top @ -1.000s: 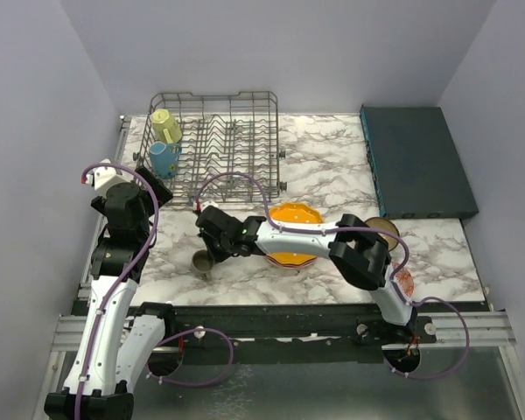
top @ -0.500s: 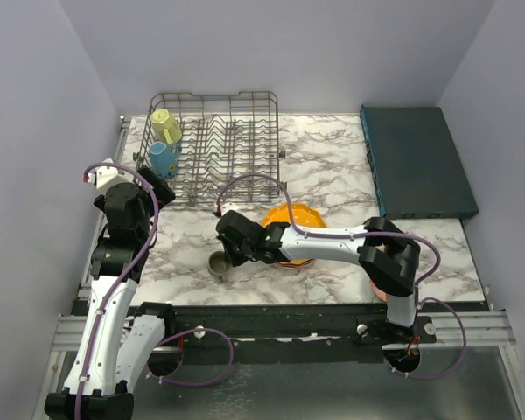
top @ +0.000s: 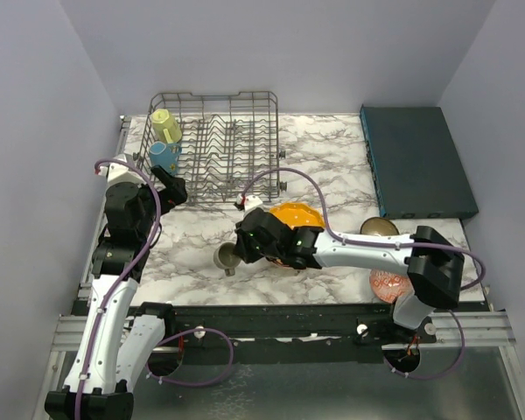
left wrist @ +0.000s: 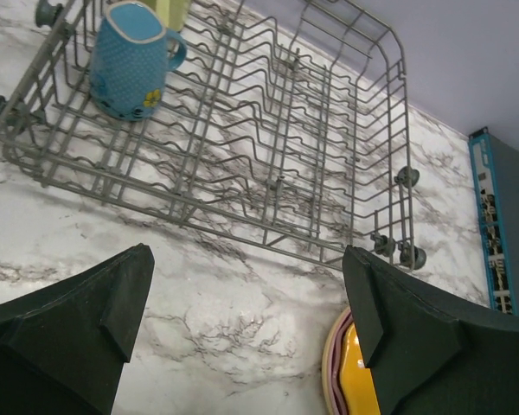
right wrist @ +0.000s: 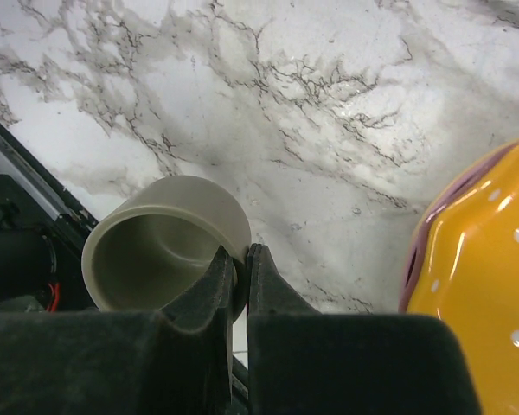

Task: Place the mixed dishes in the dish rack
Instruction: Pick up the cup at the center of the board, then turn the cup upside down in the dish rack.

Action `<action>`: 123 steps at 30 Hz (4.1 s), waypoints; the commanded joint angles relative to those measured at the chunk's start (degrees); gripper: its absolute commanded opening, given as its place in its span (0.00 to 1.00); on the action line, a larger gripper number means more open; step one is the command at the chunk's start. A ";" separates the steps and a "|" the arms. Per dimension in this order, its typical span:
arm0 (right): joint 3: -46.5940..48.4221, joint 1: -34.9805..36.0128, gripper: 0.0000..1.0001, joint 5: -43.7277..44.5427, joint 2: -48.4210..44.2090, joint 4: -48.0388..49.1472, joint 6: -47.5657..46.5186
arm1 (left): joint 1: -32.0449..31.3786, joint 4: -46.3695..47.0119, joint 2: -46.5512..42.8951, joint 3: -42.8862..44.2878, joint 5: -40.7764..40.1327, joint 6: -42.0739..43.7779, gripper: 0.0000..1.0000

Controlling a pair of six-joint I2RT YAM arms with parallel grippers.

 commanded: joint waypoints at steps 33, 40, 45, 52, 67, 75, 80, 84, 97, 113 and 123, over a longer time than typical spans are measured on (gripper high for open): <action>-23.75 -16.67 0.01 -13.94 -34.10 27.63 12.71 | -1.92 31.04 4.01 -8.81 50.32 -13.72 0.99; -26.64 -17.48 0.01 -13.70 -37.52 34.28 14.17 | -1.97 36.54 3.18 -10.30 52.01 -26.57 0.99; -28.79 -17.50 0.01 -13.86 -37.79 40.08 15.57 | -1.94 37.66 2.69 -11.43 49.14 -35.56 0.99; -29.28 -17.54 0.01 -15.01 -36.51 45.89 17.51 | -1.99 42.48 1.92 -14.46 48.85 -45.46 0.99; -24.92 -17.54 0.01 -22.61 -26.64 55.31 17.22 | -2.40 48.00 0.85 -16.97 48.85 -57.85 0.99; -22.22 -17.50 0.01 -27.11 -22.86 58.95 18.68 | -3.04 49.00 0.45 -17.10 49.53 -59.23 0.99; -21.29 -17.49 0.01 -29.10 -20.74 62.23 19.84 | -3.39 49.97 0.21 -17.44 49.64 -60.40 0.99; -20.37 -17.50 0.01 -29.60 -19.45 63.24 19.96 | -3.78 50.84 0.06 -17.59 49.90 -61.62 0.99; -18.95 -17.49 0.00 -29.94 -16.34 66.48 20.73 | -4.94 52.78 -0.43 -17.67 50.05 -63.56 0.97; -19.66 -17.50 0.01 -27.36 -15.10 67.86 20.89 | -5.64 54.30 -0.96 -18.29 50.00 -64.47 0.91; -19.77 -17.41 0.01 -26.53 -14.18 68.04 20.94 | -6.08 55.04 -1.33 -17.94 50.26 -64.74 0.79</action>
